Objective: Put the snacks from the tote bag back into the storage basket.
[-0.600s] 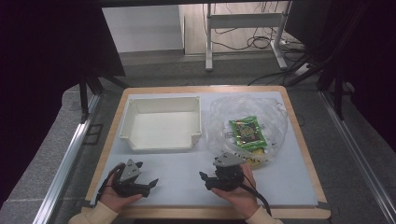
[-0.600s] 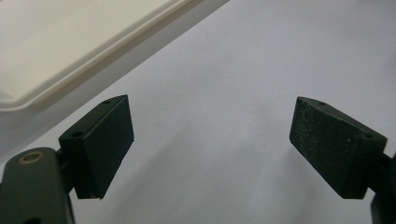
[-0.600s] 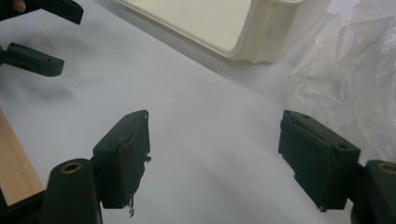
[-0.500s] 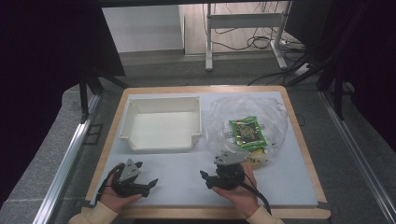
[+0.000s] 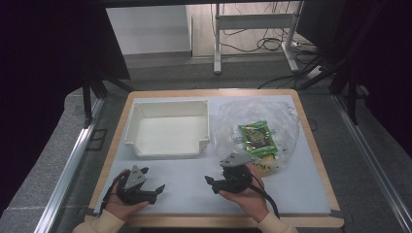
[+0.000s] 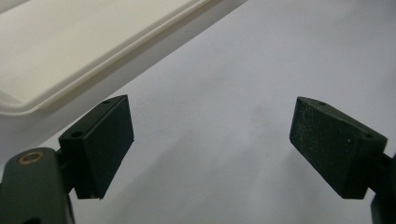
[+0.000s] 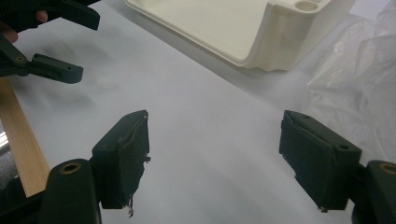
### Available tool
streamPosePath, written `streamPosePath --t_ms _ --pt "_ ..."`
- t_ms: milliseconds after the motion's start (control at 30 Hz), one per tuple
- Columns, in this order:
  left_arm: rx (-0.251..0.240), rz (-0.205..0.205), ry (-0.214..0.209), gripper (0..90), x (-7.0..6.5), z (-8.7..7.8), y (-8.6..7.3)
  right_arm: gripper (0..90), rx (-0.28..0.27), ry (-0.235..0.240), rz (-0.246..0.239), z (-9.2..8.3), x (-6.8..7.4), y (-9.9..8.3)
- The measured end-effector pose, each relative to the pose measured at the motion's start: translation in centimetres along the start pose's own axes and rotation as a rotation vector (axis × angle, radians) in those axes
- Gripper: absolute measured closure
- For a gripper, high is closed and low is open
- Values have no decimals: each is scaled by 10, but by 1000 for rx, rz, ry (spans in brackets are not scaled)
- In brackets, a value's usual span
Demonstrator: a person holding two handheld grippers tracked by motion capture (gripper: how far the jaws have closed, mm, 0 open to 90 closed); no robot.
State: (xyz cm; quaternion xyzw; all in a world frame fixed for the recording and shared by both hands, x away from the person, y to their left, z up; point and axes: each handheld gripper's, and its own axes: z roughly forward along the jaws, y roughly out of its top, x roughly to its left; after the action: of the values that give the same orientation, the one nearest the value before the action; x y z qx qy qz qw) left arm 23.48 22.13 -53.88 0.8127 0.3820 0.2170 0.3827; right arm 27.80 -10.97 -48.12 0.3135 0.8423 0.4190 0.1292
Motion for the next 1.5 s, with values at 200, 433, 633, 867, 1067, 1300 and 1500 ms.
streamPosePath --t_ms 200,433,633,867,1067,1300,1500 --pt "-4 8 6 135 -3 0 2 248 6 4 15 -4 -6 2" --pt "-10 16 -7 137 -2 -2 1 249 -2 -5 38 -9 -13 7" --pt "-10 32 -19 138 -3 -3 0 249 -1 -21 44 -8 -17 12" --pt "-7 39 -24 138 -4 -3 1 253 -10 -39 44 -13 -21 20" --pt "-7 37 -22 138 -4 -2 1 253 -12 -40 49 -17 -24 24" --pt "-4 38 -22 138 -3 -2 0 258 -9 -39 56 -18 -28 28" --pt "-2 39 -23 138 -3 -2 0 264 -18 -45 55 -20 -32 33"
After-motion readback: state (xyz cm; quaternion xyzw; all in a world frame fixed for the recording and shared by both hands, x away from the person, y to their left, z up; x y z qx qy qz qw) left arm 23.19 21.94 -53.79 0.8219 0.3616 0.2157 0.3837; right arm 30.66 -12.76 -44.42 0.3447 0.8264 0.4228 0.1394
